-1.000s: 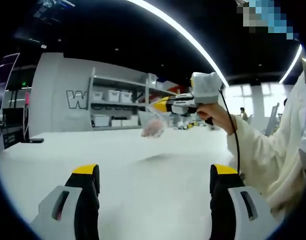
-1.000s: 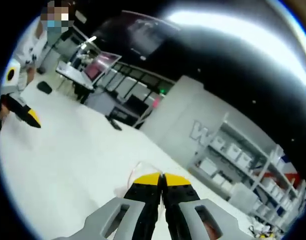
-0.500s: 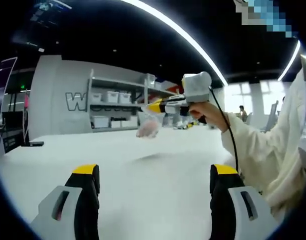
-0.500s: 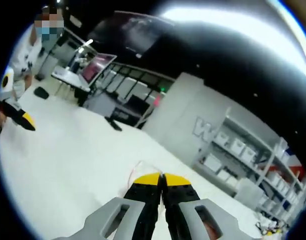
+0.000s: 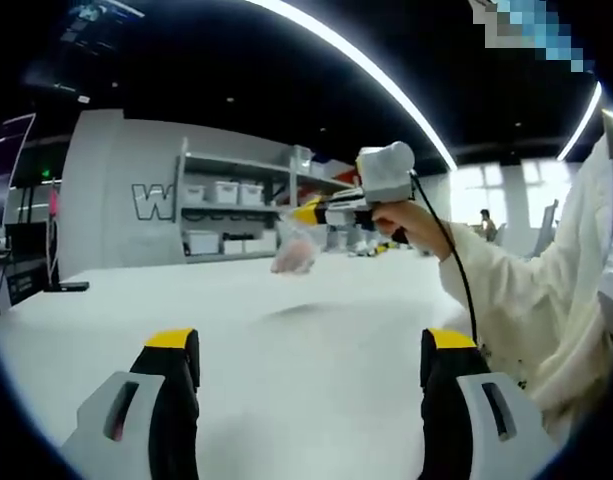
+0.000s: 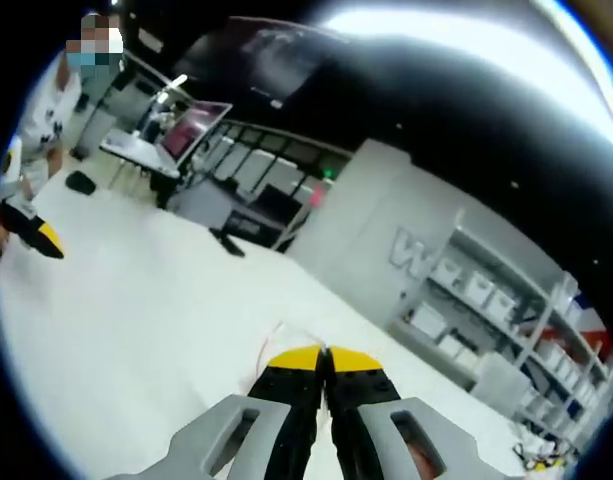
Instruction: Open the resealable bag by pulling the two sides of the seal apart until the entire bag opening is separated and visibly accessible.
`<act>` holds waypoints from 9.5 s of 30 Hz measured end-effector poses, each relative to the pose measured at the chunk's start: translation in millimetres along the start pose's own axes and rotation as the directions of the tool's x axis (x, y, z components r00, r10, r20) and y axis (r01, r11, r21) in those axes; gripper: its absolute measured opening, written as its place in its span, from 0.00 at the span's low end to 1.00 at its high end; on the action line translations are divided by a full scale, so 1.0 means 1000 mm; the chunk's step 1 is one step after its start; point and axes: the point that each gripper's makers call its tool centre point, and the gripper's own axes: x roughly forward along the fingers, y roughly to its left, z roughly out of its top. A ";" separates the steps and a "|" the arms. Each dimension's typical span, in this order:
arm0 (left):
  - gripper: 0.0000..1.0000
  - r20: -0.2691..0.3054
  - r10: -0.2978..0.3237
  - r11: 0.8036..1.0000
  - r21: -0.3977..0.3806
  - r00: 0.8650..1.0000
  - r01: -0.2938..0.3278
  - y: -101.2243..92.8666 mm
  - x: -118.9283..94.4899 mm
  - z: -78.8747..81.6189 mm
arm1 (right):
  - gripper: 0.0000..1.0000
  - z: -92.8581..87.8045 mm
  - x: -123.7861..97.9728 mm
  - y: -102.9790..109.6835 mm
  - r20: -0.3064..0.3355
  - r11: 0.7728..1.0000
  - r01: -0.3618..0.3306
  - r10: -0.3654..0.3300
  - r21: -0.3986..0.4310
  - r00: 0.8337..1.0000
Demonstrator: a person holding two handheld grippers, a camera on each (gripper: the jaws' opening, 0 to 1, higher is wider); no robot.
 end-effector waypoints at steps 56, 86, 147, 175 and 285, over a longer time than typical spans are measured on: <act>0.90 -0.023 0.009 1.000 -0.005 1.000 -0.010 0.004 0.000 -0.008 | 0.00 -0.015 0.041 -0.022 -0.067 0.994 0.039 -0.045 -0.099 0.997; 0.90 -0.030 0.013 1.000 0.004 0.999 -0.013 0.014 0.001 -0.004 | 0.00 -0.026 0.067 -0.028 -0.109 0.993 0.045 -0.058 -0.113 0.992; 0.90 -0.052 0.035 0.999 -0.017 0.998 -0.036 0.023 -0.002 -0.014 | 0.00 -0.068 0.143 -0.044 -0.235 0.992 0.046 -0.072 -0.114 0.969; 0.90 -0.073 0.035 0.999 -0.015 0.997 -0.036 0.026 0.004 -0.018 | 0.00 -0.096 0.168 -0.043 -0.247 0.990 0.095 -0.119 -0.108 0.962; 0.90 -0.067 0.015 1.000 0.025 0.998 -0.014 0.002 -0.002 -0.013 | 0.92 -0.057 0.090 0.037 0.071 0.958 -0.118 0.103 0.261 0.992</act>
